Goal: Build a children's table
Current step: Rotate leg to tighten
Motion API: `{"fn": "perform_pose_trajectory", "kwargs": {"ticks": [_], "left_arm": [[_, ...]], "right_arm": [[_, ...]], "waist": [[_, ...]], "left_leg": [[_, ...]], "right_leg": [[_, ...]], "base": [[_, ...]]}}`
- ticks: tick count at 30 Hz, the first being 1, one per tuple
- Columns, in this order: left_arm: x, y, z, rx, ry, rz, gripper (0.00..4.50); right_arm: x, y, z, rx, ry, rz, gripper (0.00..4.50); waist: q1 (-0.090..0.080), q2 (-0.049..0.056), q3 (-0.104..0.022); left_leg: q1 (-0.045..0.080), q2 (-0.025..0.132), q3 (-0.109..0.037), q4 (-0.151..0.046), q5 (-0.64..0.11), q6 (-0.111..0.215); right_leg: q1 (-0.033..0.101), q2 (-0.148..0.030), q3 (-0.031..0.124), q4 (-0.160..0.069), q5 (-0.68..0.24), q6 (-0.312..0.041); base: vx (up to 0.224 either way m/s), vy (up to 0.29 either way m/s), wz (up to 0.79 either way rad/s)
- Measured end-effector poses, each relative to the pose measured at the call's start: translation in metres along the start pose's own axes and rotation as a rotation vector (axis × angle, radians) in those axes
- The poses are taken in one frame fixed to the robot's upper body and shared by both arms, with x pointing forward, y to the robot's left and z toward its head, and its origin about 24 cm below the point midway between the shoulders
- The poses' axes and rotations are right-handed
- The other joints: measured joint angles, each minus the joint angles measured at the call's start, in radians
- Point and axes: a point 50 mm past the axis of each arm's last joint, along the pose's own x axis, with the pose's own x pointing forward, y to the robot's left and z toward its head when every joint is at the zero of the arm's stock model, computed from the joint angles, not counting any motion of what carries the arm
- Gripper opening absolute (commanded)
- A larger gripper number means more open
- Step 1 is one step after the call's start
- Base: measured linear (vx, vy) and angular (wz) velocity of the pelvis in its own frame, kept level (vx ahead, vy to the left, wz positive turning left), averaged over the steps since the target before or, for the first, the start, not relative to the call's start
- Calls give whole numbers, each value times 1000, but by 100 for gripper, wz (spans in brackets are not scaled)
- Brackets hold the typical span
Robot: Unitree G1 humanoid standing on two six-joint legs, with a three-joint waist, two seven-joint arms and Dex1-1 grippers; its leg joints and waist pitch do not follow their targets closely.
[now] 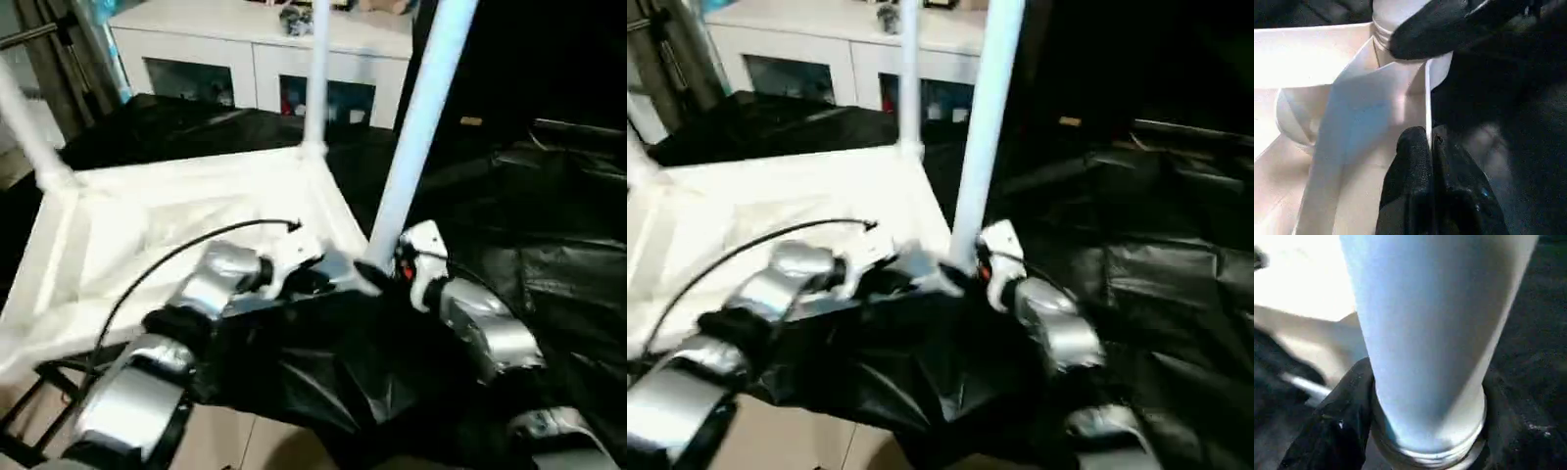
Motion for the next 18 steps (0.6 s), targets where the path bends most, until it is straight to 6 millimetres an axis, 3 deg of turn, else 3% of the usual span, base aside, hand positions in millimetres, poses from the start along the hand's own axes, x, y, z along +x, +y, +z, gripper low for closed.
{"fn": "perform_pose_trajectory", "kwargs": {"ticks": [3, 4, 10, 14, 18], "left_arm": [[5, -1, 3, -17, -3, 22, 0], [6, -1, 3, -17, -3, 24, 0], [4, -4, 4, 17, -15, -37, 0], [-5, -6, 0, 44, -35, -111, 0], [-15, -10, -6, 93, -37, -216, 0]], "right_arm": [[5, 1, 0, -30, -11, -62, 270], [6, 1, 0, -27, -18, -61, 326], [-4, -8, 3, -53, -11, 76, 384], [-14, -8, 3, -125, 9, 232, 384], [-33, -9, 0, -148, 33, 432, 384]], "waist": [[0, 3, -2], [0, 5, -3], [6, 7, -4], [11, 9, -4], [32, 12, -4]], "left_leg": [[0, 0, 0, 0, 0, 0], [-1, 0, 0, 0, 0, 0], [-3, 0, 0, -3, -1, 0], [-5, 1, 0, -9, -1, 1], [-5, 2, 0, -9, -1, 1]], "right_leg": [[0, 0, 0, 0, 0, 0], [0, 0, 0, 0, 0, 0], [-1, 0, 0, 0, 4, -6], [-3, 1, -2, 0, 2, -5], [-4, 1, -3, 1, 1, -5]], "base": [[0, 0, 0], [0, 0, 0], [0, 0, 0], [0, 0, 0], [0, 0, 0]]}}
